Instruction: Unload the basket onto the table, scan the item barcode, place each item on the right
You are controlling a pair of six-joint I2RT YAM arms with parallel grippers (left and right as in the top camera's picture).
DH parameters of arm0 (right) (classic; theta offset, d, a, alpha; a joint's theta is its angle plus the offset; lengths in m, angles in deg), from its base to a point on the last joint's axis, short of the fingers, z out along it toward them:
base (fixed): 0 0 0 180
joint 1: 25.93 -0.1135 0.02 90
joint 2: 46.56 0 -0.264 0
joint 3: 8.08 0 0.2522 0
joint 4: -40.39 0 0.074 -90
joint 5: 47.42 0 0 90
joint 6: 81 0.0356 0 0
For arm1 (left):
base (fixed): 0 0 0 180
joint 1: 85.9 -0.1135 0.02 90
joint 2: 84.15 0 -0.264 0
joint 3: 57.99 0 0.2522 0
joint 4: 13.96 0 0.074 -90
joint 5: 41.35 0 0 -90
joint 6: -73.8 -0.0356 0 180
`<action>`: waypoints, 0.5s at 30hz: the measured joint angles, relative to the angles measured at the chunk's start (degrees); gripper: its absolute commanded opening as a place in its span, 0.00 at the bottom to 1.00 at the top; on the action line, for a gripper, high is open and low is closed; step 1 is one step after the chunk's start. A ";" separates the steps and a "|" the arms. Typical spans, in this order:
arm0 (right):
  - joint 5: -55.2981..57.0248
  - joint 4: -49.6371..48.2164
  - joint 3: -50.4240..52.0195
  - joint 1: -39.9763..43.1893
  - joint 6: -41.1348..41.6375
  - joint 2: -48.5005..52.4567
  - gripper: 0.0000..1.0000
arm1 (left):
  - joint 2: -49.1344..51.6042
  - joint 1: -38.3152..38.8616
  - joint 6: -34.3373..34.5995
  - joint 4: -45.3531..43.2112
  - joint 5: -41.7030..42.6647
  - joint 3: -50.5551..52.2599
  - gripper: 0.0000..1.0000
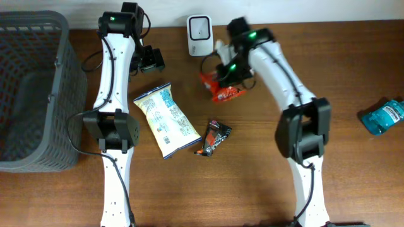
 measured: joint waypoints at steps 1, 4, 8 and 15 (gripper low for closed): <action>-4.42 1.20 -1.25 1.57 0.00 0.00 0.04 | 0.02 0.00 0.00 -0.09 0.00 0.00 0.99; -24.61 3.26 -2.71 8.11 0.11 0.02 0.04 | 0.00 0.00 0.00 -0.02 0.00 0.00 0.99; -43.65 5.57 -2.71 12.50 -1.64 0.00 0.04 | 0.00 0.00 0.00 -0.02 0.00 0.00 0.99; -59.82 8.85 -2.71 12.55 -4.70 0.00 0.04 | 0.02 0.00 0.00 -0.02 0.00 0.00 0.99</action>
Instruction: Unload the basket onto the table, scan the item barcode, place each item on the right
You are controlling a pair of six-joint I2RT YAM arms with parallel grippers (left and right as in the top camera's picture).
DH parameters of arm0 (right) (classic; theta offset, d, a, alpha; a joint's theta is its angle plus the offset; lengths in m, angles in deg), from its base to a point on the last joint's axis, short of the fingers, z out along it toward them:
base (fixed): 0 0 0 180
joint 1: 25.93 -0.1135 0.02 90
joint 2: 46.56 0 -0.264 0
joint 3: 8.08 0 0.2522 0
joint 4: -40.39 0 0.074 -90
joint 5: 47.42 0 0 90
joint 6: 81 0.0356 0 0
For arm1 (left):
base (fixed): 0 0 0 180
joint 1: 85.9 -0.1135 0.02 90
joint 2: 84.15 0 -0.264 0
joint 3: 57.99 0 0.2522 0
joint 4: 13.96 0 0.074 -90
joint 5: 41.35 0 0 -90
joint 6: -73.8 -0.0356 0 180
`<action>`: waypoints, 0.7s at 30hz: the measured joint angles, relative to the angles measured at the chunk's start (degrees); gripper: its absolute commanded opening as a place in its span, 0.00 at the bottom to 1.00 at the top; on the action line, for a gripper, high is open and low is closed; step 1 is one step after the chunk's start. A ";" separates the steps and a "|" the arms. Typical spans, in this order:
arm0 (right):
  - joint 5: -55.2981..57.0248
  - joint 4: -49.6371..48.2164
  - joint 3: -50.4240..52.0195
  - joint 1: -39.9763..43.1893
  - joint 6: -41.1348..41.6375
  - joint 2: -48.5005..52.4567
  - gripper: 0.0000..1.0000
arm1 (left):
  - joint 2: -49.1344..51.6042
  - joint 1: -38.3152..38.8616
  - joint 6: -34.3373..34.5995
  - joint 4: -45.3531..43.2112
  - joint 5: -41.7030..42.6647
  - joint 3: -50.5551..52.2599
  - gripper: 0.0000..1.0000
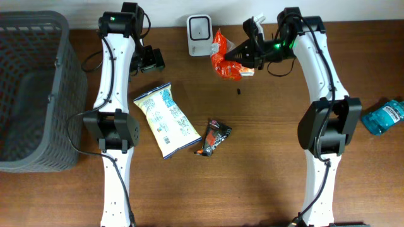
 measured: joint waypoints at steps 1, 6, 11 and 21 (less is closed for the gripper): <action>-1.09 1.36 0.00 -0.48 -0.28 0.00 0.04 | -0.02 0.00 0.00 0.00 0.00 0.00 0.99; -2.93 10.62 -0.09 -4.09 -5.35 0.02 0.04 | 0.00 0.00 0.00 0.02 0.00 0.00 0.99; 2.01 15.76 -0.26 -4.98 -12.41 0.02 0.04 | -0.02 0.00 0.00 0.02 0.00 0.00 0.99; 14.58 15.76 -0.26 -8.96 -13.55 0.02 0.04 | -0.02 0.00 0.00 0.00 0.00 0.00 0.99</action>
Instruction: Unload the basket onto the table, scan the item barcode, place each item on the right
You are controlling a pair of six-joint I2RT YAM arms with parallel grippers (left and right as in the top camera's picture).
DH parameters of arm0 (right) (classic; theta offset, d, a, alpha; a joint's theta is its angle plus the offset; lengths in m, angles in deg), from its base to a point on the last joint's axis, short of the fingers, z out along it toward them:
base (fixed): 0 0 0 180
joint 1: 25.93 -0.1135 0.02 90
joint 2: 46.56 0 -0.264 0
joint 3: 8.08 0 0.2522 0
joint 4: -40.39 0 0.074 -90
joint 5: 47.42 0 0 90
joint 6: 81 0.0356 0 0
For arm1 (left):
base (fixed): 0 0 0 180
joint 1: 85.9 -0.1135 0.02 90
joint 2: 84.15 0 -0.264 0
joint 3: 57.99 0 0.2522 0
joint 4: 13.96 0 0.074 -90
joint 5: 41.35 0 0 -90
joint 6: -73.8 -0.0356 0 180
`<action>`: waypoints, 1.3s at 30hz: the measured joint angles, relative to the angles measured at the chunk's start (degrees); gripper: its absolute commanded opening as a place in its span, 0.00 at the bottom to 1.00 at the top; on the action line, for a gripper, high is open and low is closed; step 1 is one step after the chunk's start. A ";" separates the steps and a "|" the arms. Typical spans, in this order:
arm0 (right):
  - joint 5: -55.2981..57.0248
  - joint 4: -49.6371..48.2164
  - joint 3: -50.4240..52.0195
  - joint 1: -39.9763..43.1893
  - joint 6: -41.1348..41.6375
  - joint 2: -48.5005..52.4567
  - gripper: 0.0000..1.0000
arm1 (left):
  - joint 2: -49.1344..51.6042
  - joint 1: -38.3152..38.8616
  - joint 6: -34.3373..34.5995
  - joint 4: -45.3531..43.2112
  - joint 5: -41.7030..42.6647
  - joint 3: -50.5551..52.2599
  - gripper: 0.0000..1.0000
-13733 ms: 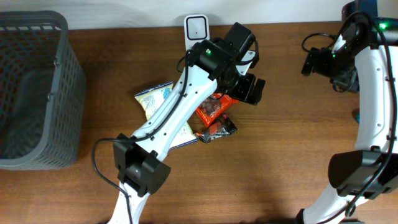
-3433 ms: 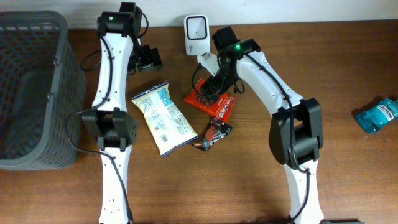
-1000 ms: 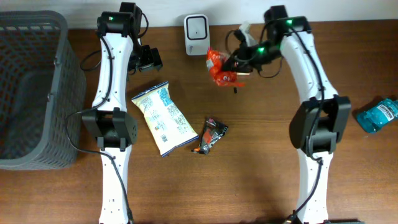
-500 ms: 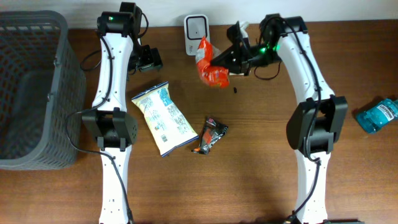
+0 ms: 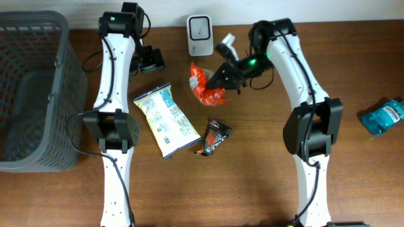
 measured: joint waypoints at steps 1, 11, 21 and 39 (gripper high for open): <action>2.58 0.00 0.00 -0.61 -0.04 0.00 0.04 | 0.00 0.00 0.00 0.00 0.00 0.00 0.99; 10.54 0.00 0.00 -0.24 -1.49 0.00 0.04 | 0.02 0.00 0.00 0.00 0.00 0.00 0.99; 12.87 -0.02 0.00 0.63 -1.49 0.00 0.04 | 0.02 0.00 0.00 0.00 0.00 0.00 0.99; 70.38 -25.44 0.00 -10.08 23.21 -0.02 0.04 | 0.00 0.00 0.00 0.00 0.00 0.00 0.99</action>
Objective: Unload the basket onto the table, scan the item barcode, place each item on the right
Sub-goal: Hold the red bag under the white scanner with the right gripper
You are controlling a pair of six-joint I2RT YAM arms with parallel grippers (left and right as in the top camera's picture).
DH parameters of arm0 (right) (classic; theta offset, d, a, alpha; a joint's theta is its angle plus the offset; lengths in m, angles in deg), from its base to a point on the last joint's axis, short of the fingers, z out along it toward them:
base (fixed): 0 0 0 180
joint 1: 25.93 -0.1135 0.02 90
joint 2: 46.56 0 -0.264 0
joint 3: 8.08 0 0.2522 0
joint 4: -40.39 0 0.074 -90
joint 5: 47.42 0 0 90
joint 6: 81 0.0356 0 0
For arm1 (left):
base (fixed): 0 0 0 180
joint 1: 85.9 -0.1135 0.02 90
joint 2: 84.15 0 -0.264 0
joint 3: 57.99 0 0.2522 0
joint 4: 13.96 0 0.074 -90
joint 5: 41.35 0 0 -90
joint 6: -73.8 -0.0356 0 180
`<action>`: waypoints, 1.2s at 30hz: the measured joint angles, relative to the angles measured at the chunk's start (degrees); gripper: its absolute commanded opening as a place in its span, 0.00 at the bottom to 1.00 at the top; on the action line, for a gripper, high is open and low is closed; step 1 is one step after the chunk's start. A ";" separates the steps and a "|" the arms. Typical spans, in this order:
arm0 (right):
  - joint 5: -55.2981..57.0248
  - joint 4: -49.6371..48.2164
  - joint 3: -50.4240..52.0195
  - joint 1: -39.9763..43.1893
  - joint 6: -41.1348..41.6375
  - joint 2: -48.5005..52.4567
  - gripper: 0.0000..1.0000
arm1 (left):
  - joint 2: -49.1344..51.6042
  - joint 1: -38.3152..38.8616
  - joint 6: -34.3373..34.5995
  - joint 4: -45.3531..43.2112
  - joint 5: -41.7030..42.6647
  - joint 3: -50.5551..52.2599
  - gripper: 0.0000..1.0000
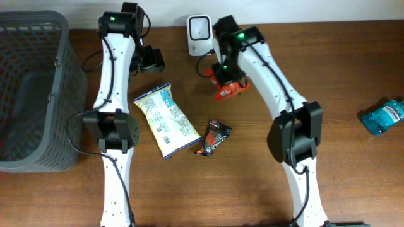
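A small red-orange snack packet (pixel 228 92) lies just below the right arm's wrist, in front of the white barcode scanner (pixel 199 27) at the table's back edge. My right gripper (pixel 225 77) points down onto the packet's top, and the wrist hides its fingers, so its state cannot be told. My left gripper (pixel 153 59) rests at the back left, away from the packet; its fingers are too small to read.
A yellow-white chip bag (pixel 166 119) lies left of centre, a dark small wrapper (pixel 212 138) below the red packet. A grey basket (pixel 31 88) fills the left edge. A teal bottle (pixel 382 116) lies at the far right.
The right arm has swung in over the table's back centre. The red packet has shifted right, from about the centre-left of the scanner's front to just under the wrist.
The right gripper first sat on the red packet near the table's centre. Then it held the packet up beside the scanner at the back. After that the packet was lower and further left. Now it is under the wrist, below the scanner.
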 measured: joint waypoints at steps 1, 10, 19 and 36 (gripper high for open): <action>3.13 -2.38 0.00 -0.94 0.44 0.00 0.04 | 0.00 0.00 0.00 0.00 0.00 0.00 0.99; 13.46 -27.96 0.20 -2.38 1.25 0.11 0.04 | 0.00 0.00 0.00 0.02 -0.02 0.00 0.99; 12.07 -48.02 0.33 -2.38 7.89 2.16 0.04 | 0.00 0.00 0.00 0.00 0.00 0.00 0.99; 11.19 -52.41 0.33 -2.29 11.74 5.97 0.04 | 0.00 0.00 0.00 0.02 0.00 0.00 0.99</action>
